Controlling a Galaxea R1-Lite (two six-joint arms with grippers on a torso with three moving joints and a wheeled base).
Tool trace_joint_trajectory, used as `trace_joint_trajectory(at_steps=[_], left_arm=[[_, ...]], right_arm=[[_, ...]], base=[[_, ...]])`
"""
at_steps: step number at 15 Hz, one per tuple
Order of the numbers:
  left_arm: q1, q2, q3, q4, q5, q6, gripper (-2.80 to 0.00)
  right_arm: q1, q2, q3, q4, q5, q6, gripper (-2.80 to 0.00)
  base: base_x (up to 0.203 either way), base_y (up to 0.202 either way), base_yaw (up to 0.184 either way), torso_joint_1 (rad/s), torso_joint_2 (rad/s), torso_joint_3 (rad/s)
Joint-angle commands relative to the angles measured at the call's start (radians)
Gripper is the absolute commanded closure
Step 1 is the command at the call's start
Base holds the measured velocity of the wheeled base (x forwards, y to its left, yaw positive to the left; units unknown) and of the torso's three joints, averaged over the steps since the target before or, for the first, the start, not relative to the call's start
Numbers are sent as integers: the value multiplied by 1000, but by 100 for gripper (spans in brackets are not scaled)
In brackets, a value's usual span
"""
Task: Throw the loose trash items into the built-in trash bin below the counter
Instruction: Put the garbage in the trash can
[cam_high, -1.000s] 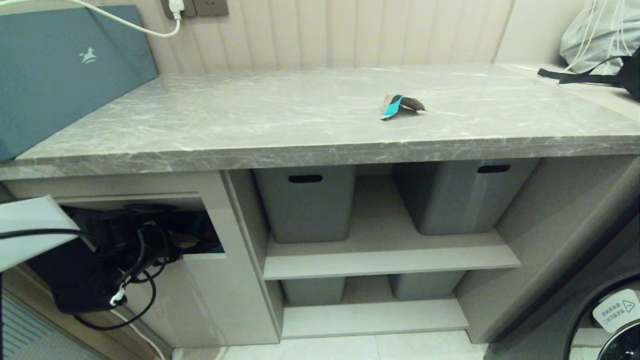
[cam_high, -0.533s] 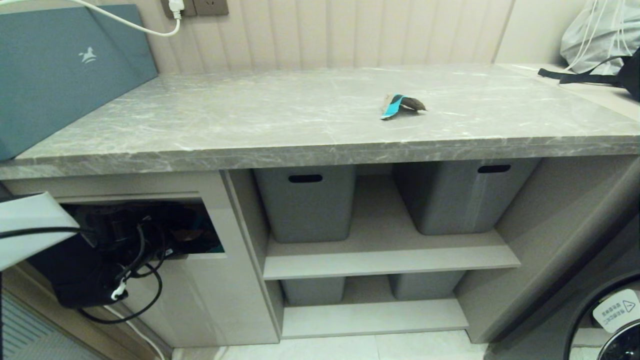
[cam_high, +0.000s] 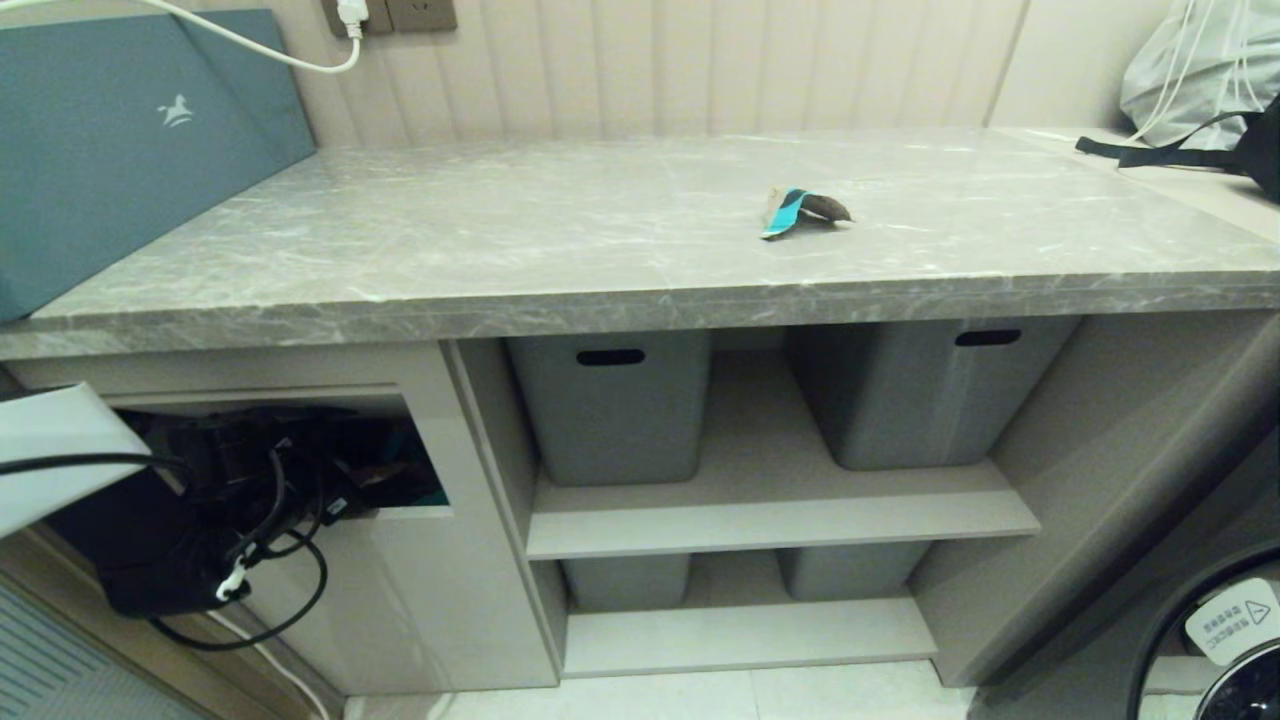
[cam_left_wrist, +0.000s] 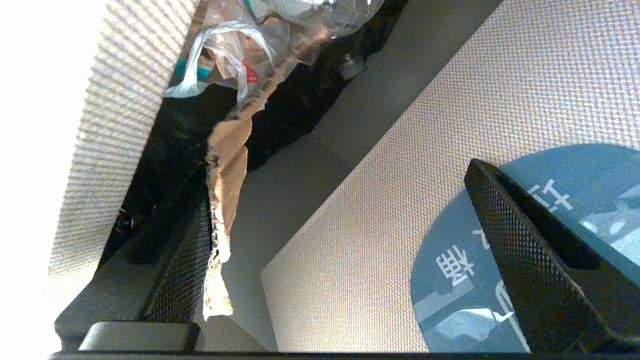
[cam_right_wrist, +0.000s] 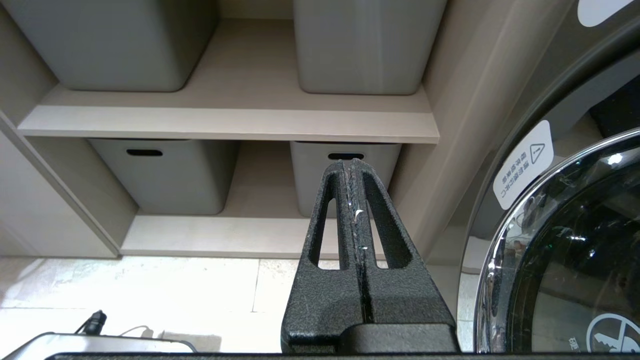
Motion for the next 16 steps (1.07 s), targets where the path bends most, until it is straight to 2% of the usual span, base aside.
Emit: trace_joint_trajectory(at_steps=[1,3,5,6,10,14,16], left_arm=[[0,-5,-2,-6,0,-15,-280],[-4,-6,-1,-12,-2,-22,-280],[-3,-12,0,-50,-8,-88,-280],[-3,-13,1,-70,-34,-115,-280],[-3,-13,5,-77,-62,-168,-280],[-1,-21,28,-78,-63,-156,-280],[7,-54,94,-78,-64,-109,-280]], right_arm=[[0,-1,1,0,1,0,0],[0,-1,-1,0,1,0,0],[0,-1,1,0,1,0,0],[0,-1,-1,0,1,0,0],[0,-1,-1,0,1,0,0],[0,-1,-1,0,1,0,0],[0,-1,1,0,1,0,0]], base=[[0,0,0,0,0,0],[0,0,0,0,0,0],[0,0,0,0,0,0],[0,0,0,0,0,0],[0,0,0,0,0,0],[0,0,0,0,0,0],[0,0,0,0,0,0]])
